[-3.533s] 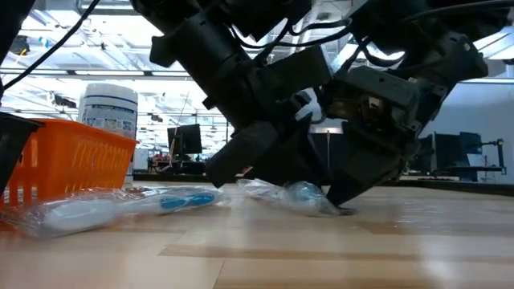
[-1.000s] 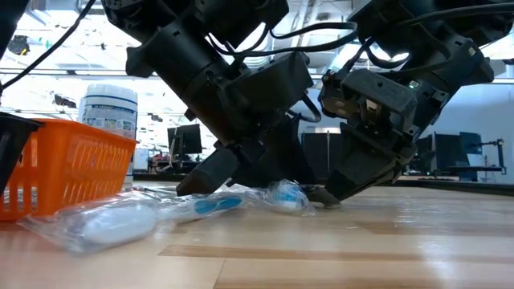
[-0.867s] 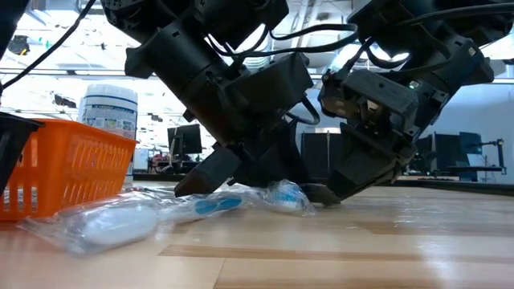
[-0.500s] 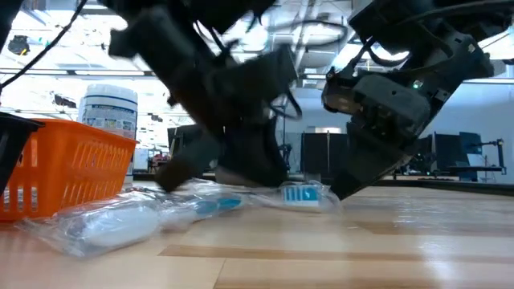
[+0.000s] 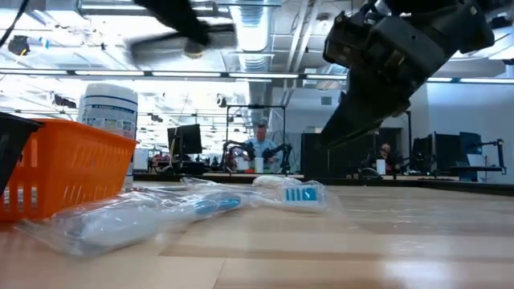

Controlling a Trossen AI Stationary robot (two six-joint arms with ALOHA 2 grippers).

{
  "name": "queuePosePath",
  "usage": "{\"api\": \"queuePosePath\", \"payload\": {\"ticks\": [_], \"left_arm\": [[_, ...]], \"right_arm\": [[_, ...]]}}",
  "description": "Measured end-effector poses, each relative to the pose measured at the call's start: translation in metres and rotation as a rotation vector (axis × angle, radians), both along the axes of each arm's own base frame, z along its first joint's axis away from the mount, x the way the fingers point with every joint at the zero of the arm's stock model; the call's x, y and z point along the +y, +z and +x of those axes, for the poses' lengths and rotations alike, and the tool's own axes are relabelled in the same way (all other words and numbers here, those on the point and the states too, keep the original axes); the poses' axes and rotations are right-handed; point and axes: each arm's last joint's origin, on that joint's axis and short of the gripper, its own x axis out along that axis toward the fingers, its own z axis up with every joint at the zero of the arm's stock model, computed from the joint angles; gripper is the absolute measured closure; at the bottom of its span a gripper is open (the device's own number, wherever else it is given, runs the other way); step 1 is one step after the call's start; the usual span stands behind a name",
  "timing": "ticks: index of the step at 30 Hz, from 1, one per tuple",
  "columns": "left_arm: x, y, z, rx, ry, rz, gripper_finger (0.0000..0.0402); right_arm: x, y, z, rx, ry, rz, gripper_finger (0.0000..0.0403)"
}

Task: Pick & Place Travel size toiletries
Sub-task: Put the black comb into the blue basket

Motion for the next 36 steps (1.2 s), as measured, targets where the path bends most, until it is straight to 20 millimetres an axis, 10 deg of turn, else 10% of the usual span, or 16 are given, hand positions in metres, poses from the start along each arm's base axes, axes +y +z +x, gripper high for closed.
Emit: {"api": "queuePosePath", "payload": {"ticks": [10,21,36], "left_arm": [[-0.042,0.005,-0.082,0.259,0.195,-0.397,0.0398],[-0.068,-0.056,-0.148,0.339,0.442,-0.452,0.0398],[-0.063,-0.089,-0.181,0.293,0.474,-0.374,0.0395]], "right_arm": [[-0.001,-0.035,0.008,0.071,-0.011,-0.076,0.0290],[-0.004,-0.031,0.018,-0.025,0.004,-0.086,0.0296],[0.009,-0.020,0.023,-0.166,0.125,-0.155,0.0296]]}}
